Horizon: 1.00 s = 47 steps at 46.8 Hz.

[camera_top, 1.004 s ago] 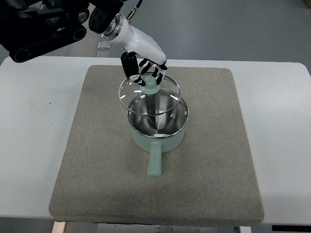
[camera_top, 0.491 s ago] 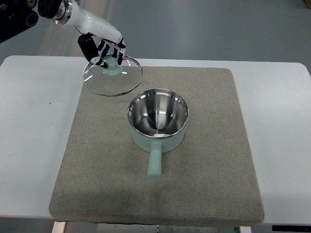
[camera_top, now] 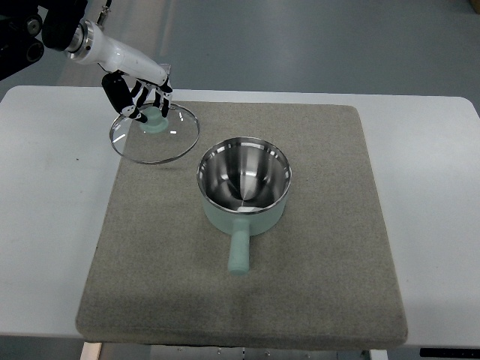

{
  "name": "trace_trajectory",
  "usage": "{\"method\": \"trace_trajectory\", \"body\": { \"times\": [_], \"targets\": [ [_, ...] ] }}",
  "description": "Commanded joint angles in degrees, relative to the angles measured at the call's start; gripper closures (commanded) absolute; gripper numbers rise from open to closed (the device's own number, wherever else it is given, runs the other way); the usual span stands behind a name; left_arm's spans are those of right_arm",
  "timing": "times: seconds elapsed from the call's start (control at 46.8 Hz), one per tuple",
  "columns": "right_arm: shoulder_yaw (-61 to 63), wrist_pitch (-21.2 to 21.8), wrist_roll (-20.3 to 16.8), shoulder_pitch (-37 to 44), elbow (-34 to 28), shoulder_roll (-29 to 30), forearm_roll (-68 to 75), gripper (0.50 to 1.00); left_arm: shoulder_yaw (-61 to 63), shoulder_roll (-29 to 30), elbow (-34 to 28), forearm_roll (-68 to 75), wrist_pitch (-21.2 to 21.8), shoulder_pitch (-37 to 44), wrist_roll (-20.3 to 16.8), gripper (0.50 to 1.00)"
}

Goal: Place lid left of pot with left hand
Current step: 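Lower the lid onto the mat beside the pot and release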

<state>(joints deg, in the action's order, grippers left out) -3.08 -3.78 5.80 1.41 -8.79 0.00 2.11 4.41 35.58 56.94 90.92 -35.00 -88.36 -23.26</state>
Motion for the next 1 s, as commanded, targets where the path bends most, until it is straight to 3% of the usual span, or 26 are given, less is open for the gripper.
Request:
{"method": "trace_trajectory", "body": {
  "times": [0.0,0.235,0.983],
  "targets": [
    [0.0,0.0,0.0,0.0,0.0,0.0,0.0,0.579,-0.01,-0.16,-0.95,0.05,0.0,1.17,0.06,1.0],
    [0.0,0.0,0.0,0.0,0.0,0.0,0.0,0.577,-0.1,-0.6,-3.15,0.05,0.11,4.59,0.14,1.0],
    [0.0,0.0,0.0,0.0,0.0,0.0,0.0,0.579,-0.28,-4.91,-9.74,-0.57,10.48,10.22,0.67,1.0]
  ]
}}
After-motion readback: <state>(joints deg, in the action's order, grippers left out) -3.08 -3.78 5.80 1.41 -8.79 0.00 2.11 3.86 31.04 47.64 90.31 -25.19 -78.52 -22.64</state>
